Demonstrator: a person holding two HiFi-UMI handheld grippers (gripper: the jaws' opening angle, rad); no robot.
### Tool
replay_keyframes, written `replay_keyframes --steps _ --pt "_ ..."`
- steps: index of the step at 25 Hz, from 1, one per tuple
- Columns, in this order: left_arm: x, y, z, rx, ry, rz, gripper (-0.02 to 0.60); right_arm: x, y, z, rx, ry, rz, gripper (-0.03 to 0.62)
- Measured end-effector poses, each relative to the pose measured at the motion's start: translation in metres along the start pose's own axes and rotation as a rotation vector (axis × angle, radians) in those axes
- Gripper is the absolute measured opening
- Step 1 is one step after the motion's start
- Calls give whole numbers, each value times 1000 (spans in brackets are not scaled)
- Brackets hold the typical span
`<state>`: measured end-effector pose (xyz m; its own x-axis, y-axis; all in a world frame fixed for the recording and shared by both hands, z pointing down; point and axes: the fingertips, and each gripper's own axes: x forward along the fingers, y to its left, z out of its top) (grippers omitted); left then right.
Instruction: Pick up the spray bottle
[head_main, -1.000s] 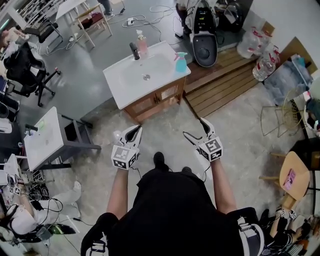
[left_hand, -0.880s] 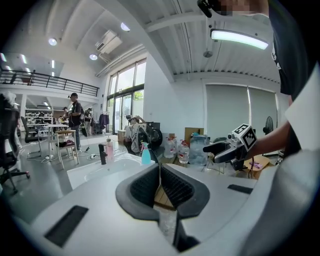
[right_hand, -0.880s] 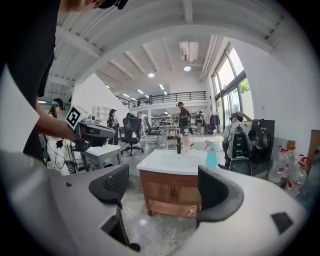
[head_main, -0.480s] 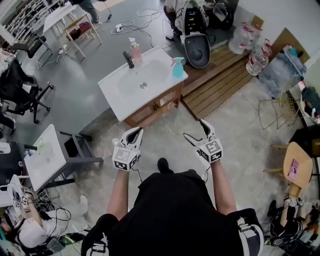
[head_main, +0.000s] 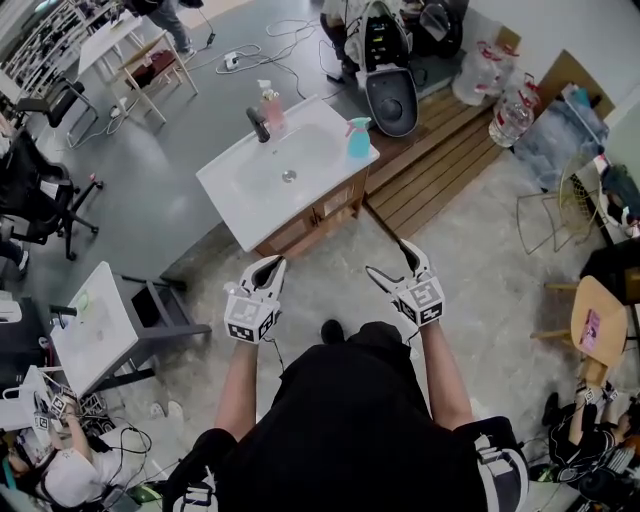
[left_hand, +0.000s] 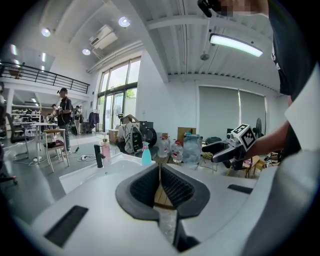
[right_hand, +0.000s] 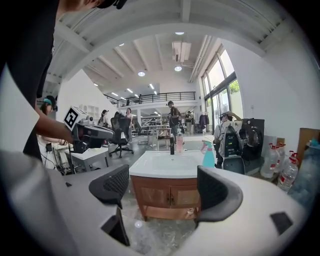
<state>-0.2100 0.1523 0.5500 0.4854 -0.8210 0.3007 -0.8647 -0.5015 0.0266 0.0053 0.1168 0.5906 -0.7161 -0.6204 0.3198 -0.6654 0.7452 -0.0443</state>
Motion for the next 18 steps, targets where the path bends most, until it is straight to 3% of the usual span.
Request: replay_keyframes --steps 11,18 --pt "26 16 0 -8 22 -8 29 23 -20 1 -1 22 11 442" --pt "65 35 19 -7 31 38 29 56 -67 13 0 23 44 441"
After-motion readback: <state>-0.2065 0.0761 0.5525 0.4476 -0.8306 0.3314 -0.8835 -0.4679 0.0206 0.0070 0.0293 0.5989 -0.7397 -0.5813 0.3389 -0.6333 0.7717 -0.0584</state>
